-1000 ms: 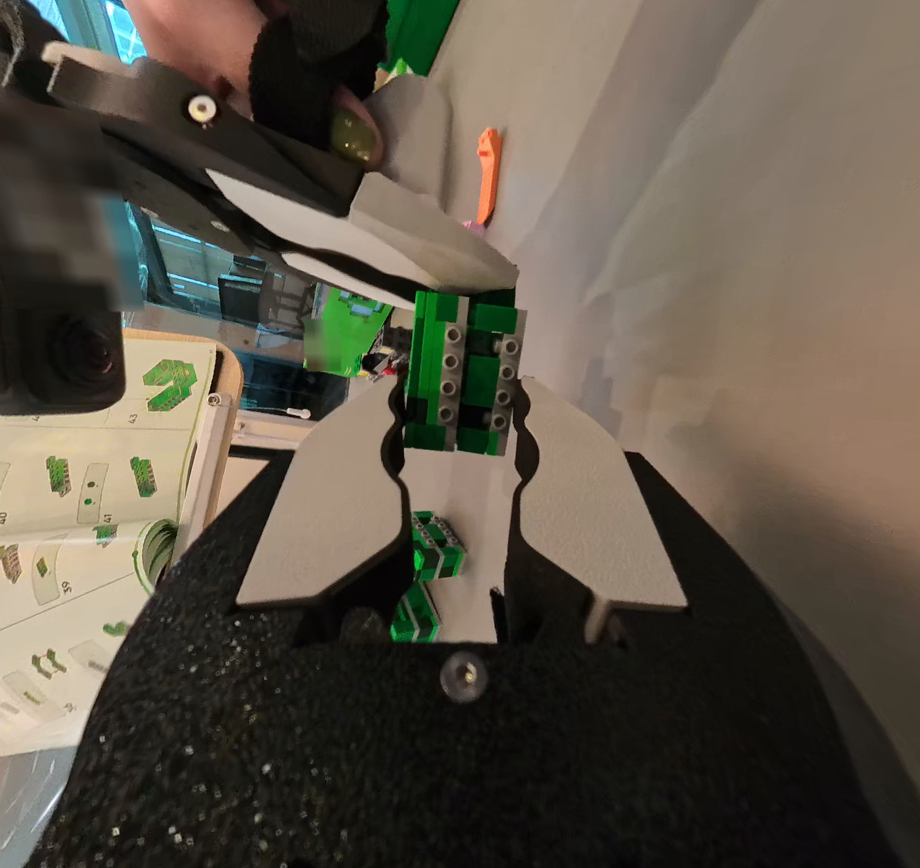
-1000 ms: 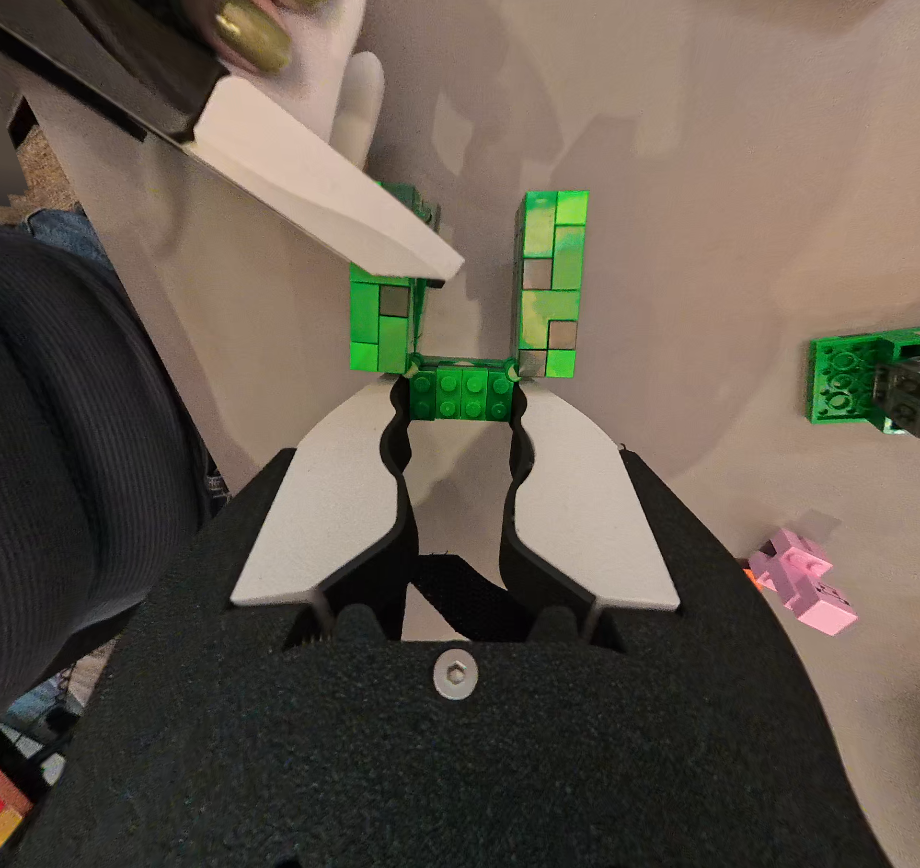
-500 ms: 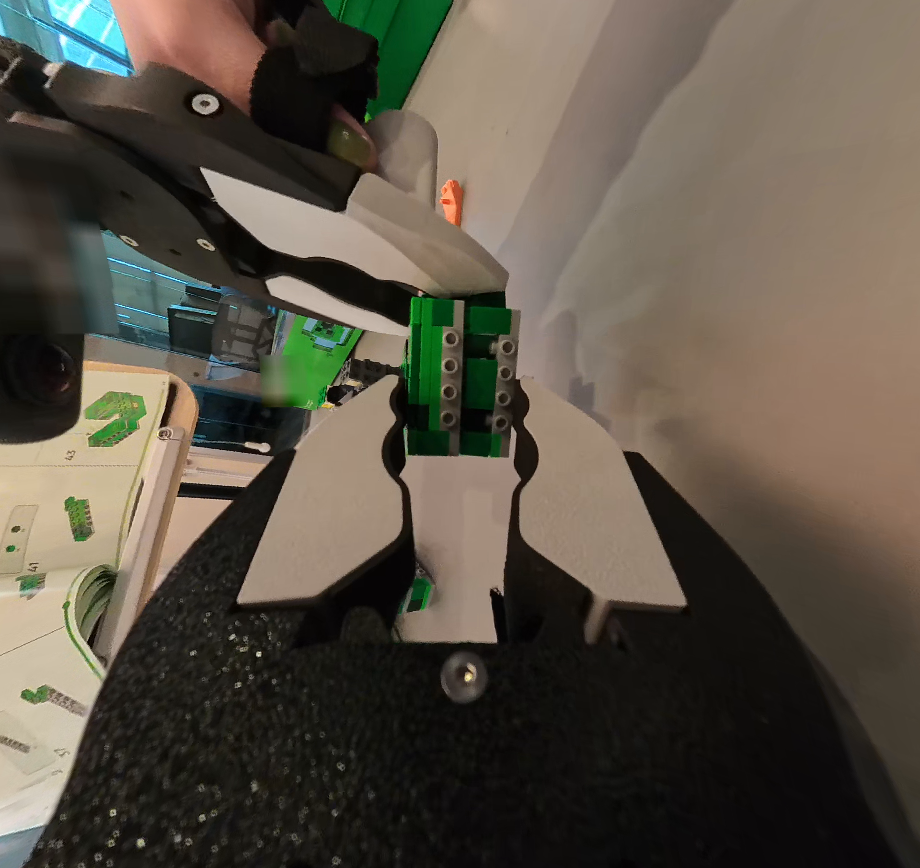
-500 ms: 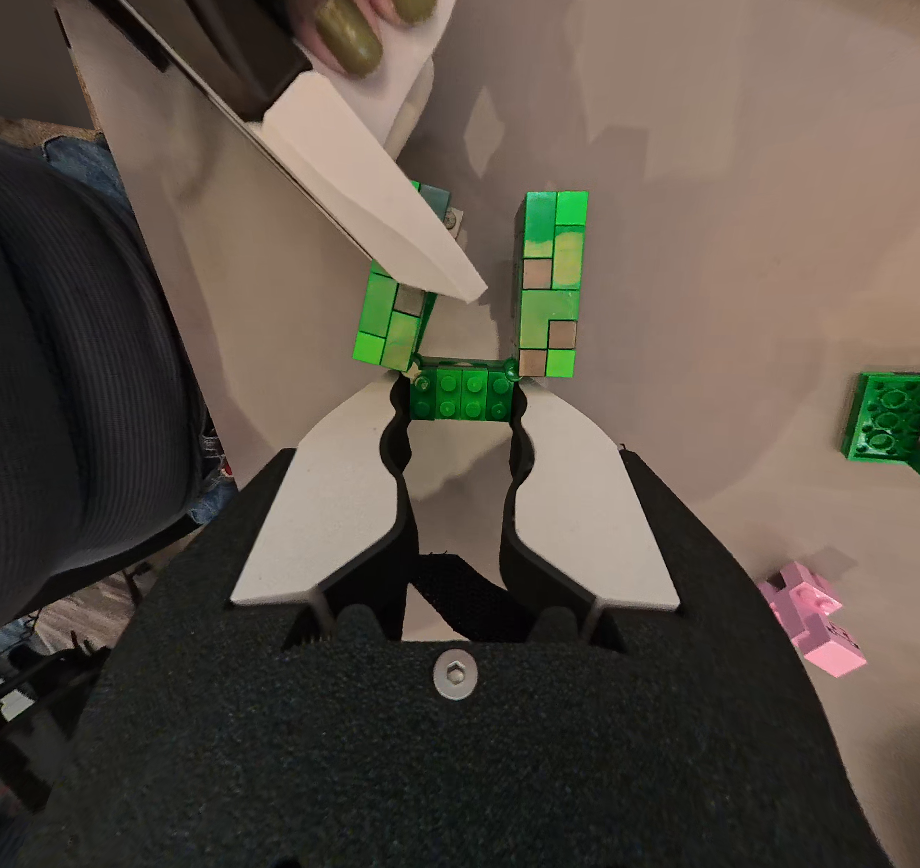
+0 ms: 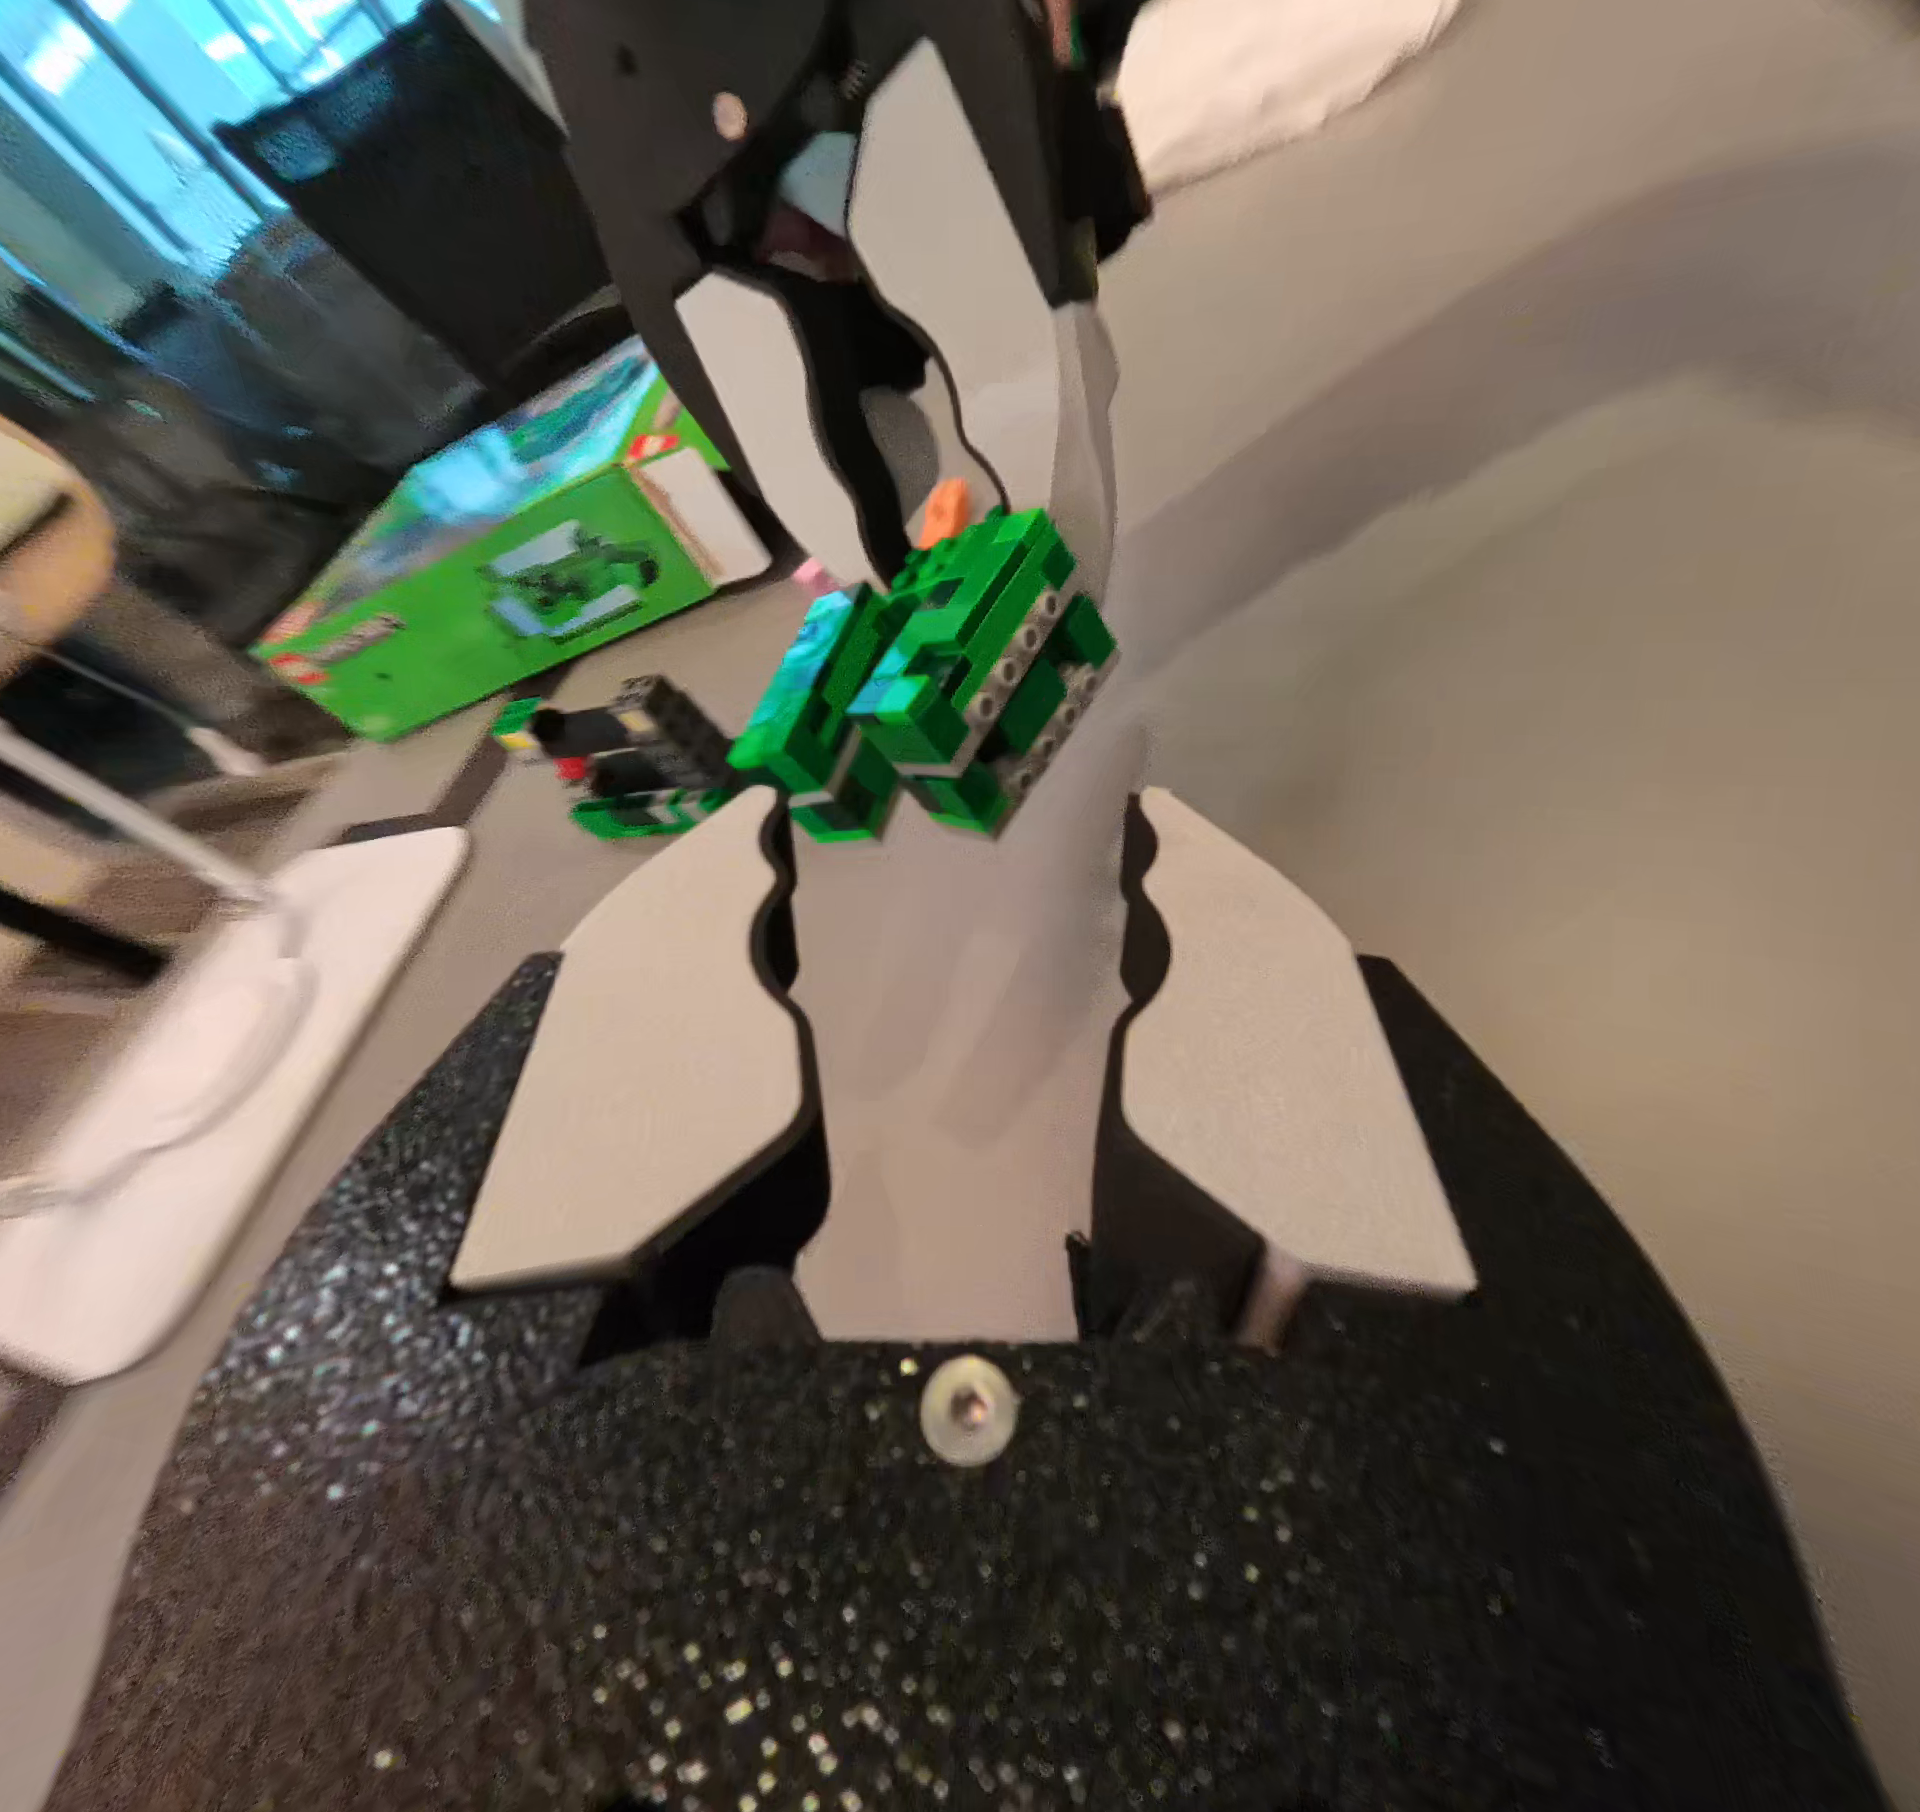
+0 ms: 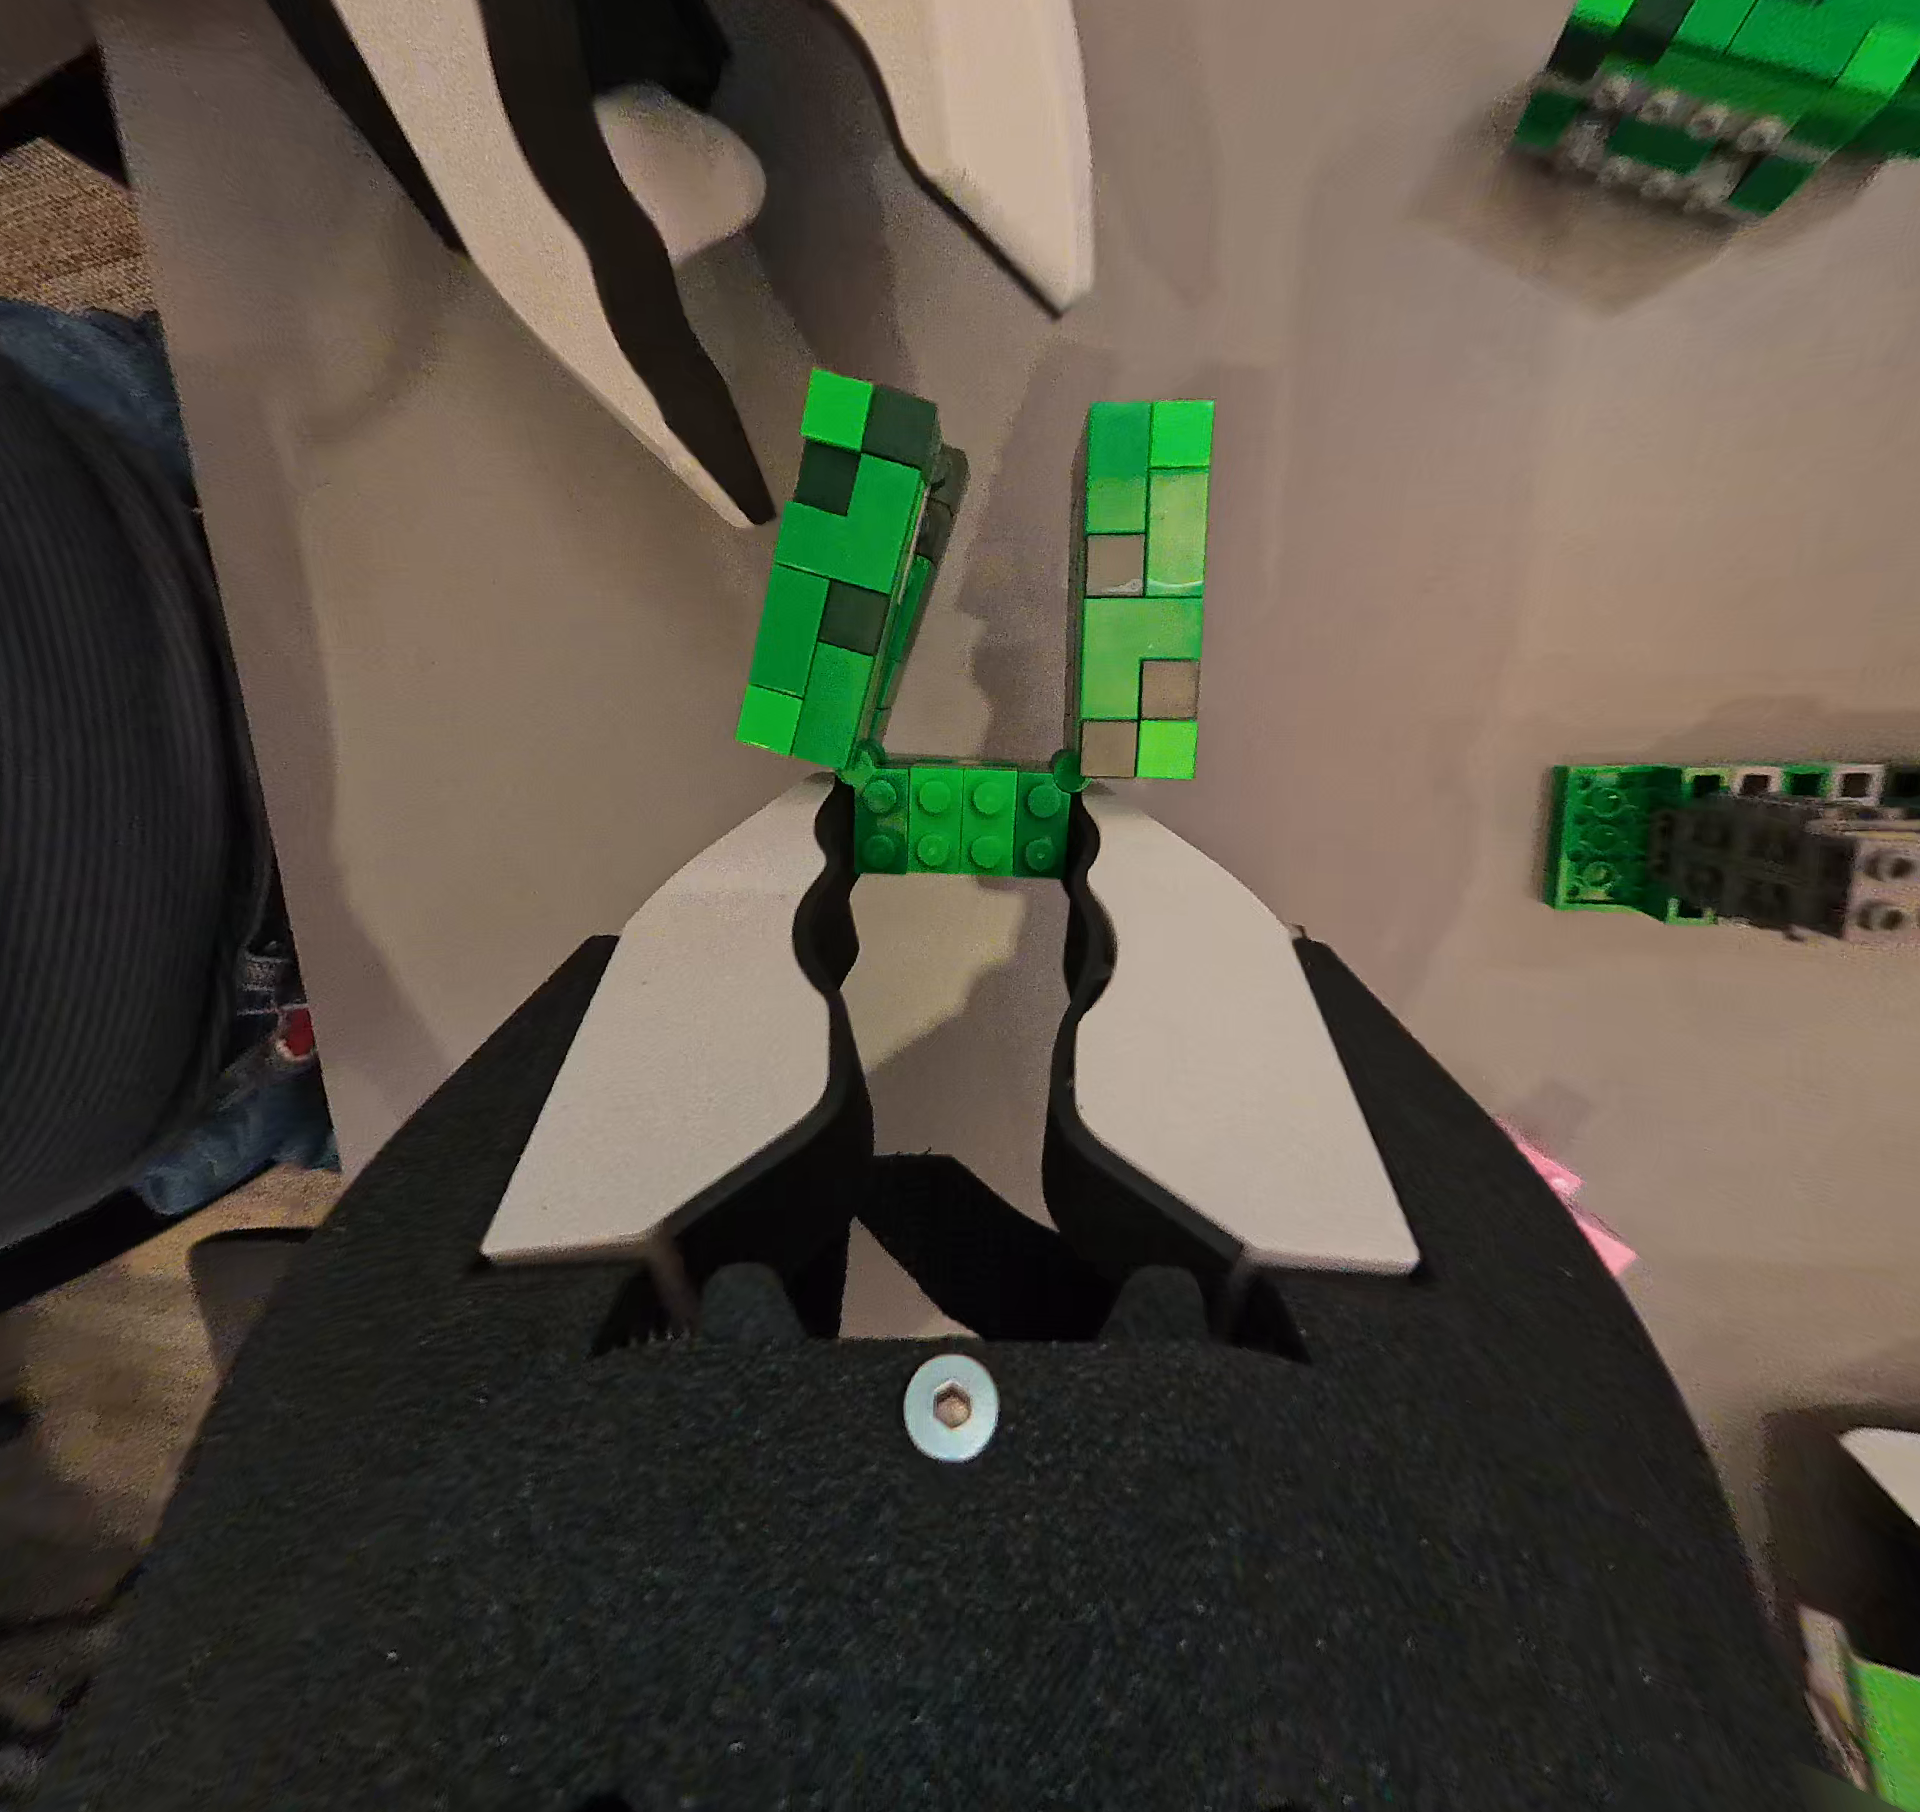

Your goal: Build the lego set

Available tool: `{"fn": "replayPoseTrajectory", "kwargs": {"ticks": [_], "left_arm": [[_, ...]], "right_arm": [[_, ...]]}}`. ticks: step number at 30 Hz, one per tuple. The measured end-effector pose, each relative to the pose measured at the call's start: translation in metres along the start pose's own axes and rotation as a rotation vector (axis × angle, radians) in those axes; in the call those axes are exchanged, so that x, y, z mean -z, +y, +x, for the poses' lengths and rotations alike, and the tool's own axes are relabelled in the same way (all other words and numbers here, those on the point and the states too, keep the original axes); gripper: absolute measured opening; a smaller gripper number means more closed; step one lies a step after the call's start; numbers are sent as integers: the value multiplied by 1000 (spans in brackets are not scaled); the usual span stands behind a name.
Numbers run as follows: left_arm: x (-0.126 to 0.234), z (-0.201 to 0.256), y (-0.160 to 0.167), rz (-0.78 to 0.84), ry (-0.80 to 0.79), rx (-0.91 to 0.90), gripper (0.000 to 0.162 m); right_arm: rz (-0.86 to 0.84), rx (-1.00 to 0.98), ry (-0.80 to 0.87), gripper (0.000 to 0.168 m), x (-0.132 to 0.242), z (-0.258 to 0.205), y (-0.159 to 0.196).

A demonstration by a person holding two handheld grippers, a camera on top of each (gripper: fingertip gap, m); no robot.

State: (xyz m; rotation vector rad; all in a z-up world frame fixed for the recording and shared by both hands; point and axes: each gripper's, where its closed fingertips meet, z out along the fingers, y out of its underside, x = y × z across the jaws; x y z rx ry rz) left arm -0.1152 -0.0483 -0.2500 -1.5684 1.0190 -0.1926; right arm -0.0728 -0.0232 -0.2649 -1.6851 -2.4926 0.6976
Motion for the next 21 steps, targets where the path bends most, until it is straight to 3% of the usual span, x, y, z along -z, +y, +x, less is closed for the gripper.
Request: {"fn": "replayPoseTrajectory", "kwargs": {"ticks": [6, 21], "left_arm": [[5, 2, -36, 175, 125, 346, 52], [19, 11, -72, 420, 187, 454, 33]], "right_arm": [[106, 117, 89, 37, 28, -9, -10], [202, 290, 111, 37, 35, -29, -22]]}}
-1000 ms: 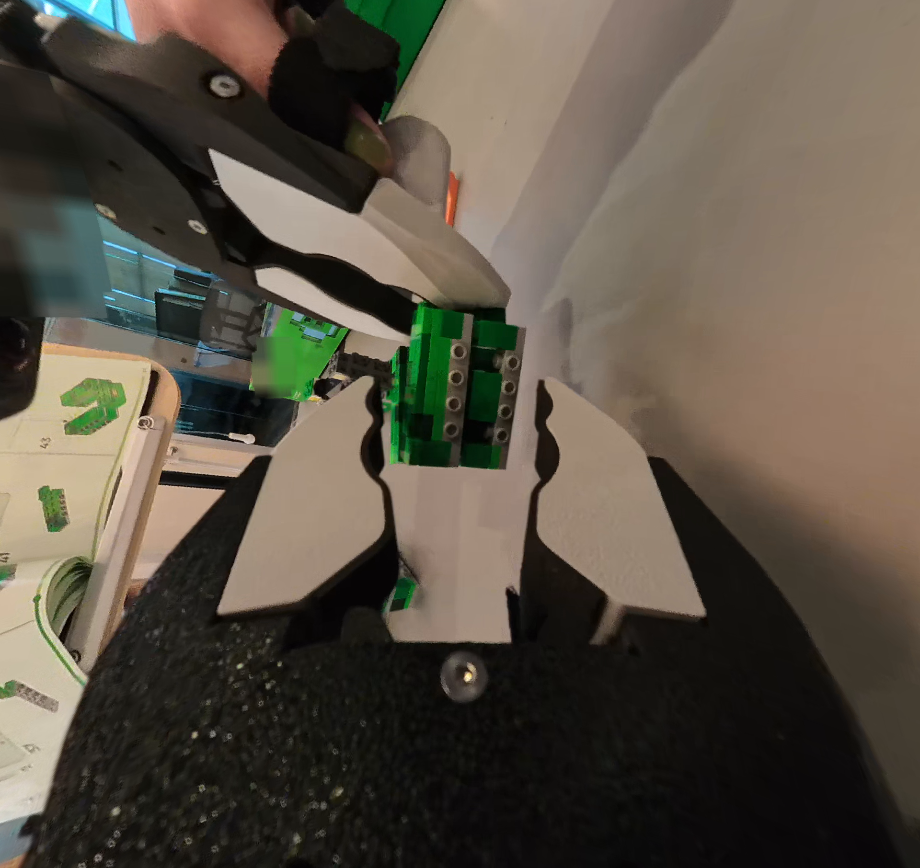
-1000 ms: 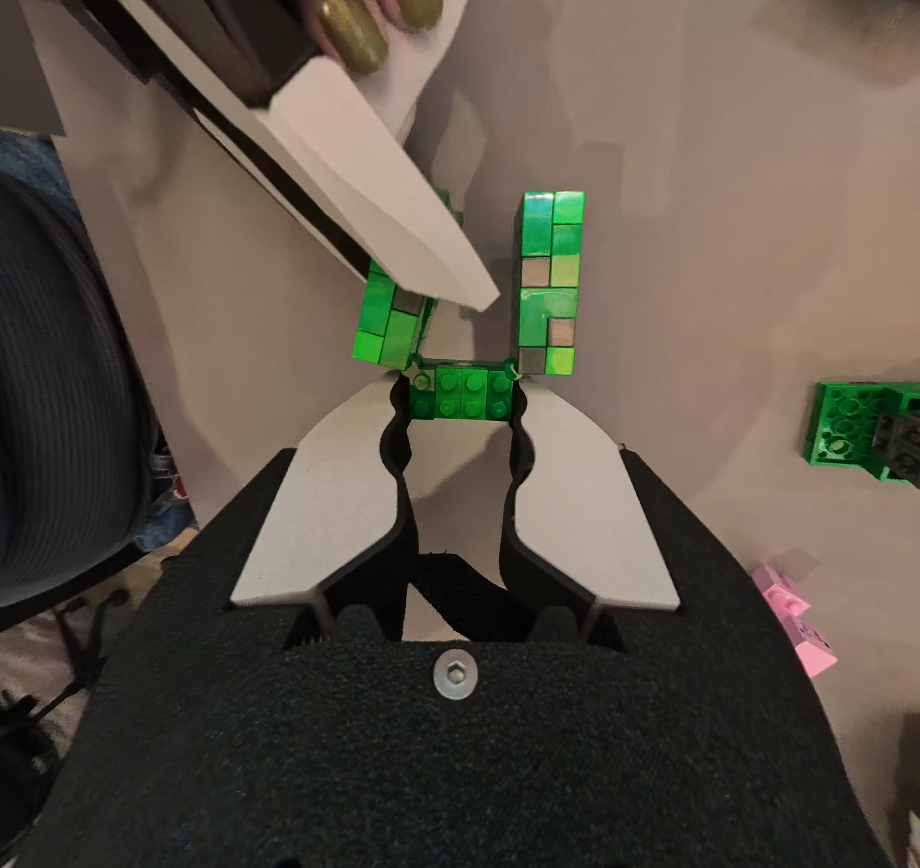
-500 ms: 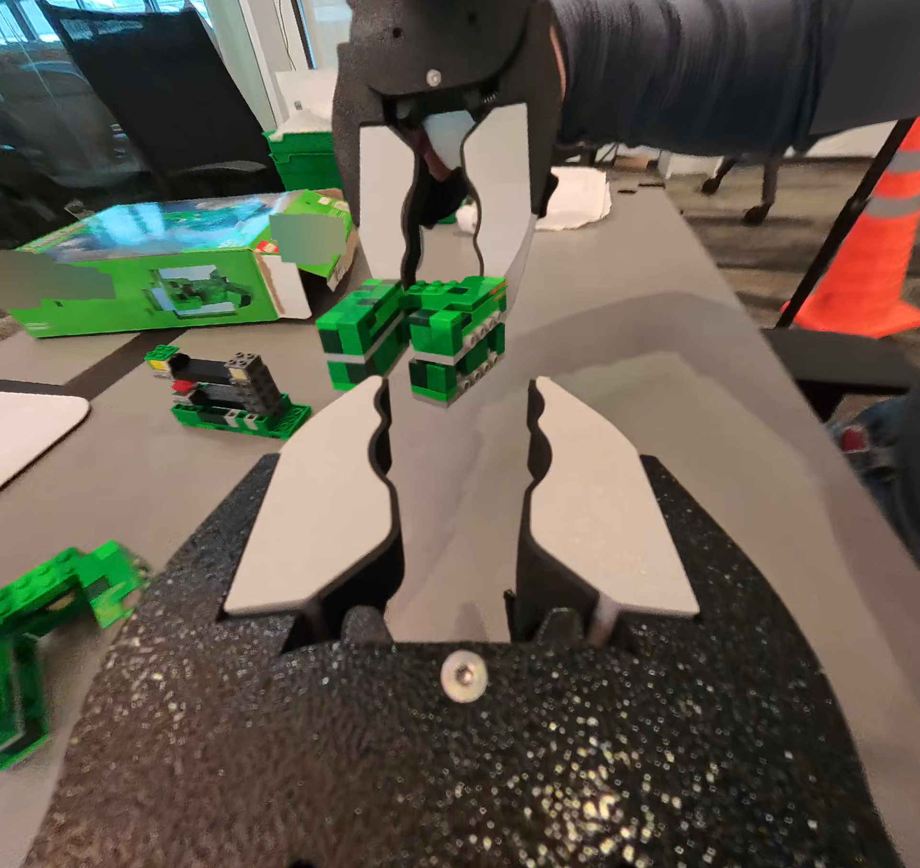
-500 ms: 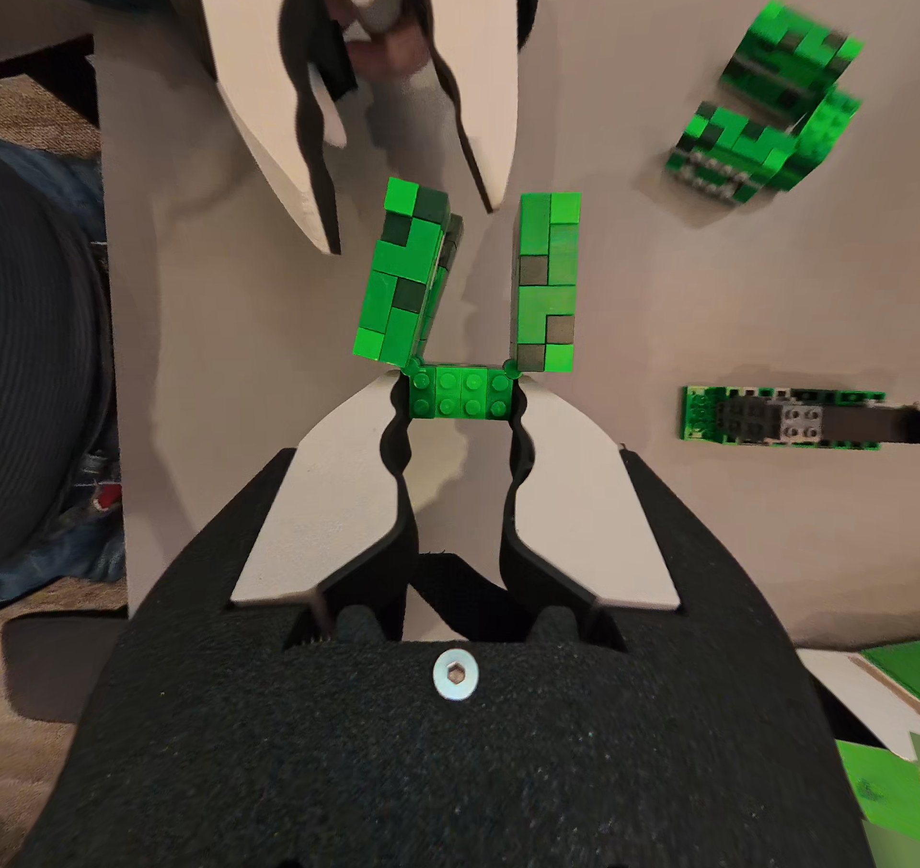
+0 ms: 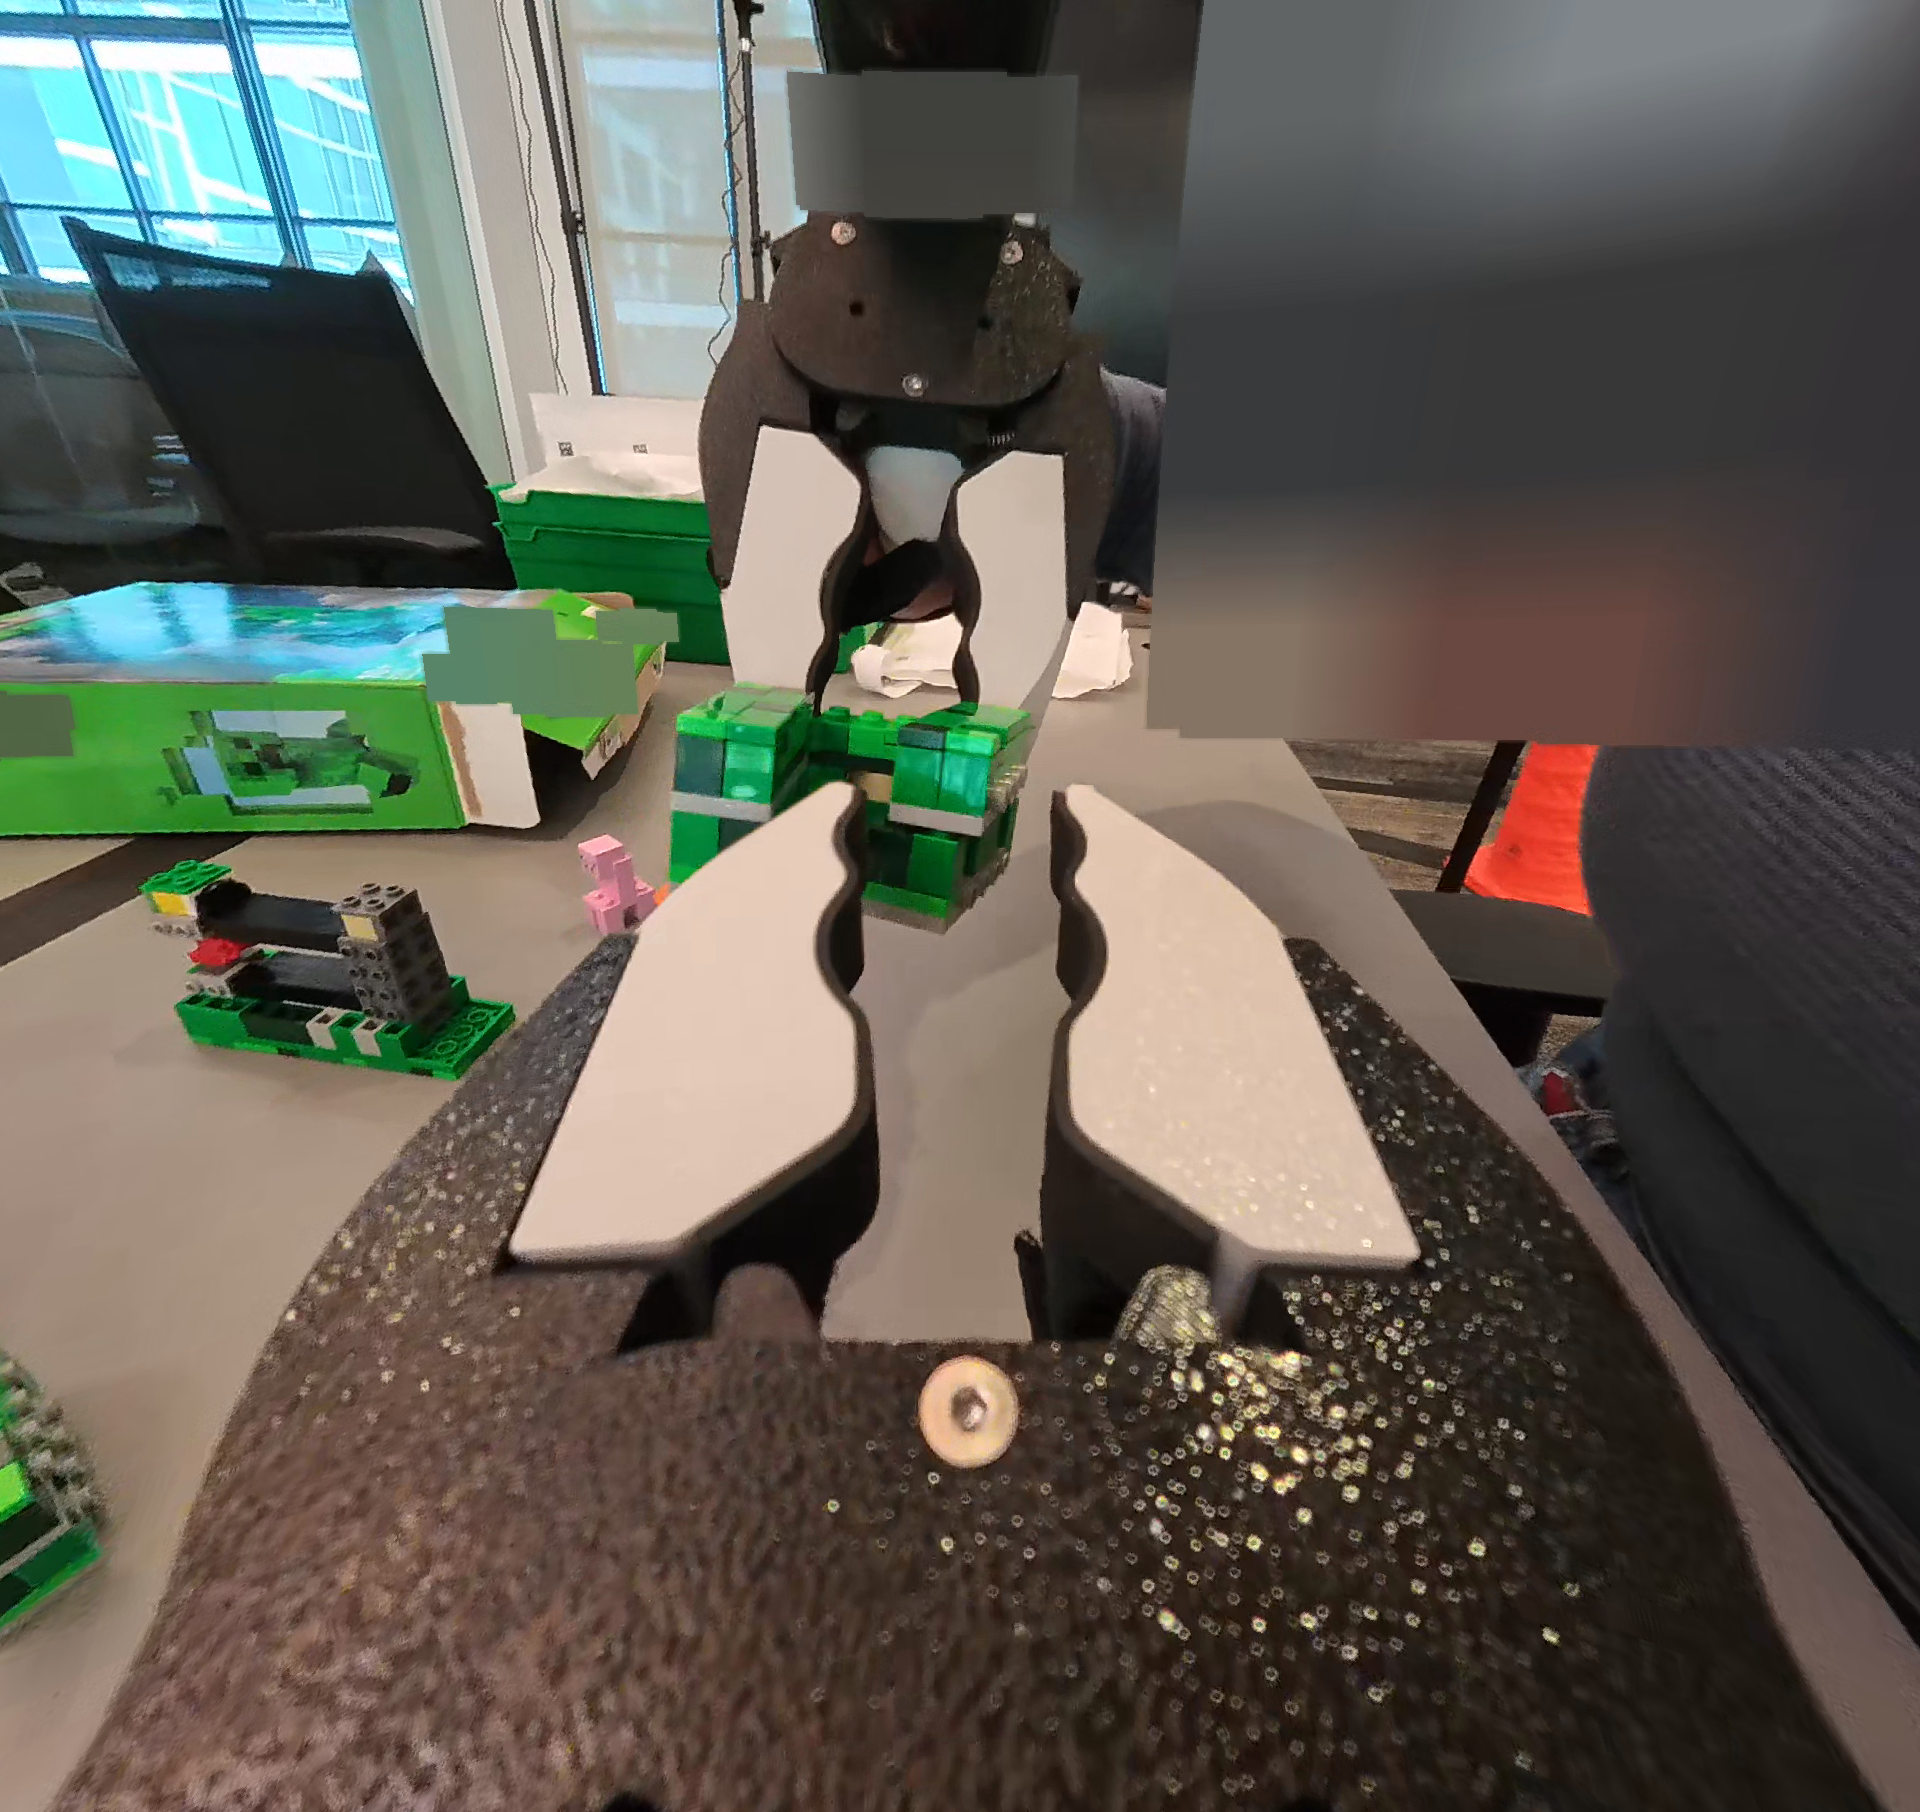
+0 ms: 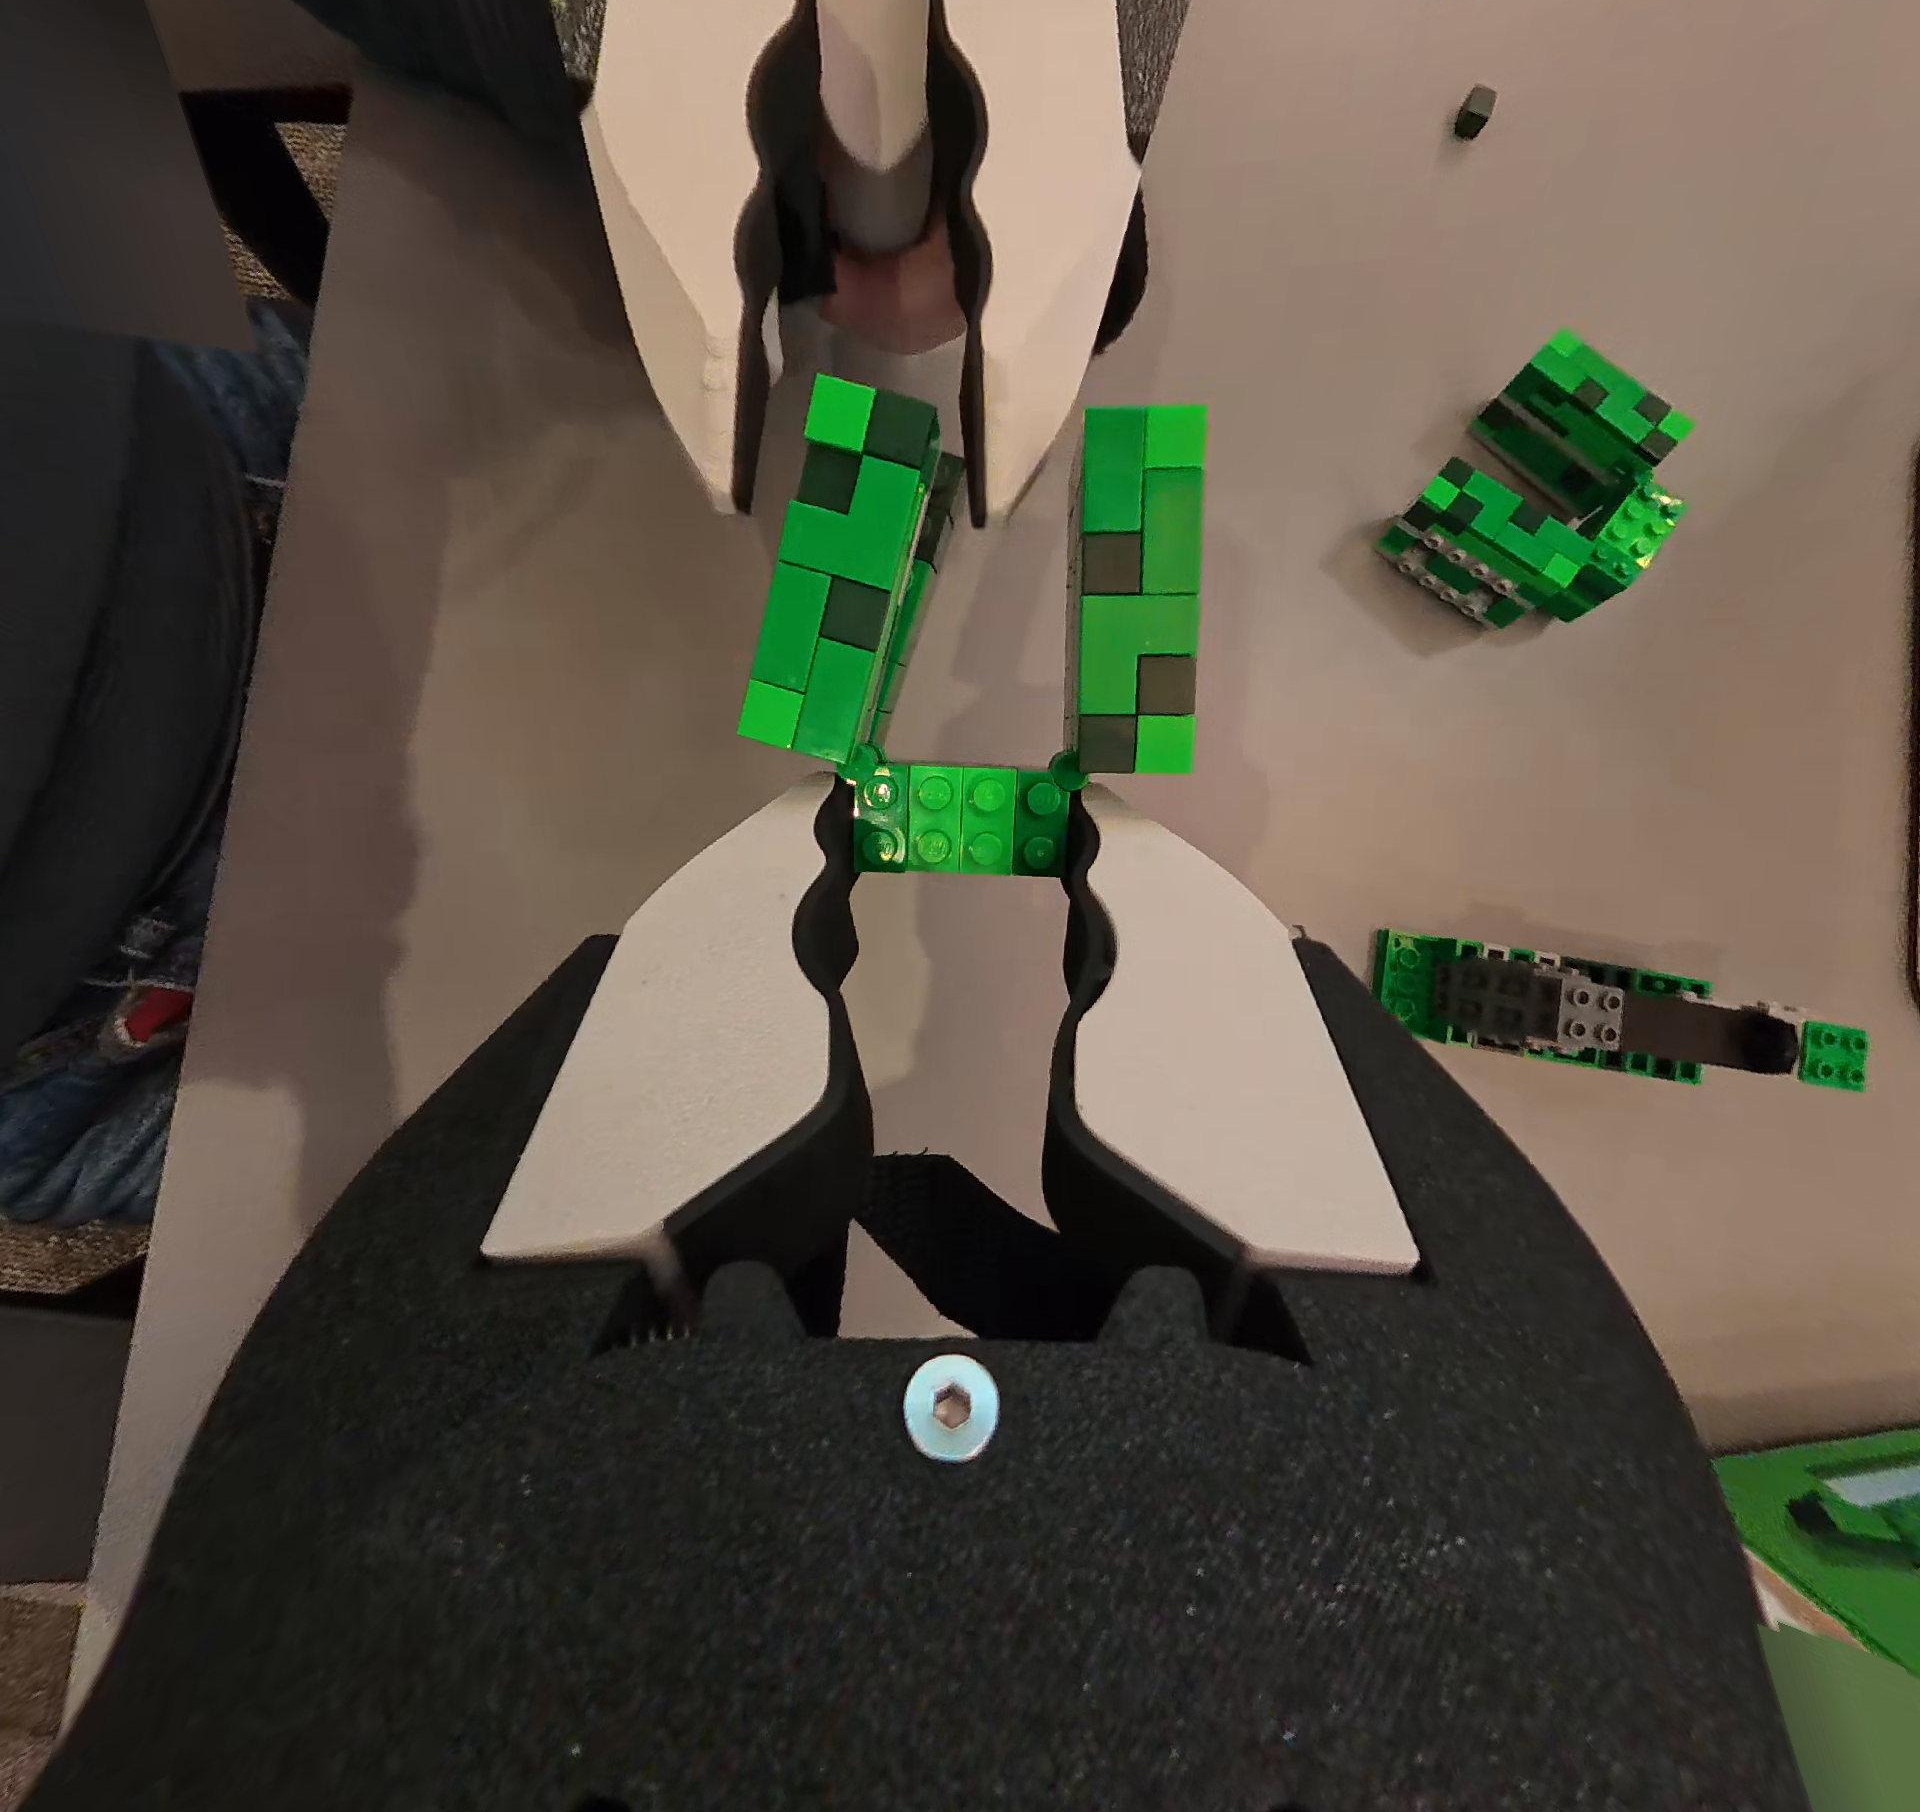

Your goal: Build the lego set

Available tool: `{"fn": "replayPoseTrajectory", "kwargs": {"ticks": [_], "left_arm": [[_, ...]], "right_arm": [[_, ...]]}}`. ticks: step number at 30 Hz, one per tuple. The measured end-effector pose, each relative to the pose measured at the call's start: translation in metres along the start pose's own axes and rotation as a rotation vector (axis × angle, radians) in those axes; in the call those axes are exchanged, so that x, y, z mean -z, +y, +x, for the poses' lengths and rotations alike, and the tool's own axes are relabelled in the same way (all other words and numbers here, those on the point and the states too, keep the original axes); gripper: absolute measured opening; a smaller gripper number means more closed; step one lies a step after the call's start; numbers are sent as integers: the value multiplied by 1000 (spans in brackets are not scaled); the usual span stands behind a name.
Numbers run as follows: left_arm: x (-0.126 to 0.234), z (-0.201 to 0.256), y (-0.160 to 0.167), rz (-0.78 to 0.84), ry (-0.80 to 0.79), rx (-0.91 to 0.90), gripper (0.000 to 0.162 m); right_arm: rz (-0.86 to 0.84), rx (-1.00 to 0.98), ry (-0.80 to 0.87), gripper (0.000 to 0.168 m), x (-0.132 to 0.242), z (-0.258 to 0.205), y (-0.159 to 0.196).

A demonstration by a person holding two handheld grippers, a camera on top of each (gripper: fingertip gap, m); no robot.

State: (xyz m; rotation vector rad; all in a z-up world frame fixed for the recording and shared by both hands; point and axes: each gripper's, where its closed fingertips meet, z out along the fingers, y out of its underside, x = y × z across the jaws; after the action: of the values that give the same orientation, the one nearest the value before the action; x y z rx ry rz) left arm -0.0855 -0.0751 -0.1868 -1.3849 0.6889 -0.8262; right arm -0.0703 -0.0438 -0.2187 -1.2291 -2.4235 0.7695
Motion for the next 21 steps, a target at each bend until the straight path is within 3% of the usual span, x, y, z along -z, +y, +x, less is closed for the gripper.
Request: {"fn": "replayPoseTrajectory", "kwargs": {"ticks": [8, 15, 18, 21], "left_arm": [[5, 1, -4, 34, 6, -7, 20], [6, 1, -5, 29, -7, -36, 20], [8, -1, -3, -5, -34, -110, 41], [16, -8, -2, -70, -134, -331, 59]], "right_arm": [[17, 29, -13, 37, 0, 0, -6], [14, 33, -20, 37, 0, 1, -7], [5, 19, -32, 37, 0, 3, -6], [3, -14, -92, 37, 1, 2, -5]]}}
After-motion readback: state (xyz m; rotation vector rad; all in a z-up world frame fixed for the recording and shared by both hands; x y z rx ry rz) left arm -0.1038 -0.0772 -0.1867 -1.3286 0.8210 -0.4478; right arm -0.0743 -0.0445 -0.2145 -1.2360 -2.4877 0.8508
